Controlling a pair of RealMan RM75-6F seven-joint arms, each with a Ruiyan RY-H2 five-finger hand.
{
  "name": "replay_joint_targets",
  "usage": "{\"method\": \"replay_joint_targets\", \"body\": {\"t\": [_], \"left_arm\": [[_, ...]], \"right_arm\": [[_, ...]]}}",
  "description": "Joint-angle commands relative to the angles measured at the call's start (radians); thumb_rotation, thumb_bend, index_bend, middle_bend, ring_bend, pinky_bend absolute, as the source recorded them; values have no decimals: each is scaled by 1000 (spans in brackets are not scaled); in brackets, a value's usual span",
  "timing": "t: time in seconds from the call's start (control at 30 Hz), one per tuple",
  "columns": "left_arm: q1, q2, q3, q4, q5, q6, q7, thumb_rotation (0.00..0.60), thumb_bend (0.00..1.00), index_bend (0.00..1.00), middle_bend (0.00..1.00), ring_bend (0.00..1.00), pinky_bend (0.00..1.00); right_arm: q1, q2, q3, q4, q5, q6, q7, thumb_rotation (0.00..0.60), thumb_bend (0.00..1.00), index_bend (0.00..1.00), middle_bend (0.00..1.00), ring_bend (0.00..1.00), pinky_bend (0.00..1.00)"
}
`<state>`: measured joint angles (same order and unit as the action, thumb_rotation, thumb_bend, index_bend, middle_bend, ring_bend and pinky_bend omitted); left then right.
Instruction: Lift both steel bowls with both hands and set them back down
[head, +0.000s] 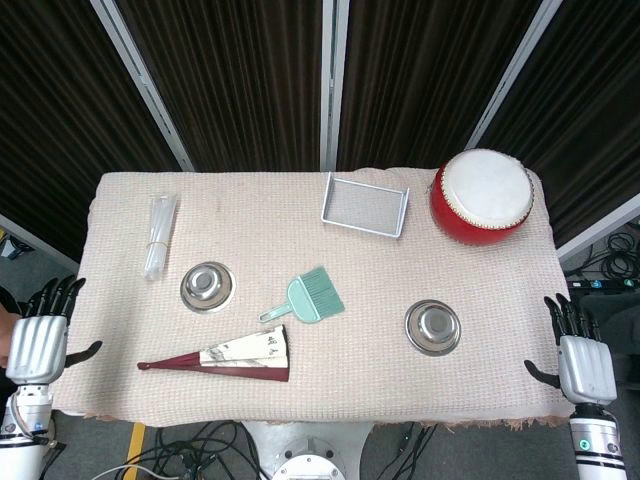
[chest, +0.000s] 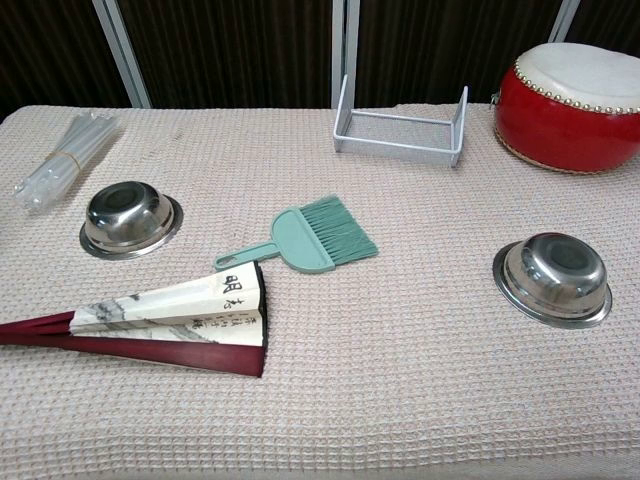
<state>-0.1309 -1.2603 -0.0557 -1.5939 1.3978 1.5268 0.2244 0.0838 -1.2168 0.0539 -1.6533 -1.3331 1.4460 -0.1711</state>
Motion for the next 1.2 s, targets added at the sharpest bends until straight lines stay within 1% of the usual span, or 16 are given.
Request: {"method": "replay_joint_targets", "body": {"t": [0.03, 0.23, 0.33, 0.5, 0.57, 0.6, 0.63, 0.7, 0.83, 0.97, 1.03, 1.2], "left_arm": [[-5, 1, -5, 3, -6, -15, -5, 600, 0, 118, 80, 56, 170], [-14, 0, -12, 0, 8, -28, -19, 600, 0, 118, 81, 56, 174], [-31, 6, -18, -2, 11, -53, -22, 600, 0, 118, 80, 56, 189], [-114, 23, -37, 11, 8, -186, -32, 600, 0, 118, 81, 56, 212], [-156, 34, -43, 18, -23, -276, -35, 600, 0, 118, 81, 56, 223], [-184, 43, -47, 18, -54, -343, -31, 600, 0, 118, 82, 56, 228], [-204, 48, -50, 18, -74, -387, -30, 600, 0, 118, 82, 56, 233], [-249, 45, -61, 42, -102, -464, -28, 600, 0, 118, 84, 56, 234], [-317, 7, -79, 114, -128, -554, -34, 600, 0, 118, 86, 56, 235], [-367, -33, -87, 175, -144, -622, -65, 600, 0, 118, 96, 57, 253], [-387, -48, -87, 195, -144, -644, -73, 600, 0, 118, 98, 57, 278], [-418, -61, -78, 189, -127, -662, -60, 600, 0, 127, 104, 76, 300]], "right_arm": [[3, 2, 5, -4, 3, -6, -4, 600, 59, 0, 0, 0, 0], [12, 4, 6, -11, 3, -33, -2, 600, 60, 0, 0, 0, 0], [22, 14, 10, -27, 10, -60, 12, 600, 61, 0, 0, 0, 0], [83, 45, 27, -79, 53, -164, -52, 600, 64, 0, 0, 0, 0], [125, 56, 38, -107, 105, -234, -116, 600, 71, 0, 0, 0, 0], [150, 55, 46, -121, 142, -272, -153, 600, 72, 0, 0, 0, 0], [169, 53, 51, -129, 168, -299, -176, 600, 73, 0, 0, 0, 0], [210, 41, 64, -140, 229, -357, -214, 600, 74, 0, 0, 0, 0], [277, -1, 79, -123, 314, -428, -264, 600, 74, 0, 0, 0, 0], [323, -75, 78, -62, 347, -447, -303, 600, 73, 0, 0, 0, 0], [345, -104, 74, -45, 373, -466, -321, 600, 73, 0, 0, 0, 0], [393, -140, 63, -25, 433, -504, -363, 600, 74, 0, 0, 0, 0]]}}
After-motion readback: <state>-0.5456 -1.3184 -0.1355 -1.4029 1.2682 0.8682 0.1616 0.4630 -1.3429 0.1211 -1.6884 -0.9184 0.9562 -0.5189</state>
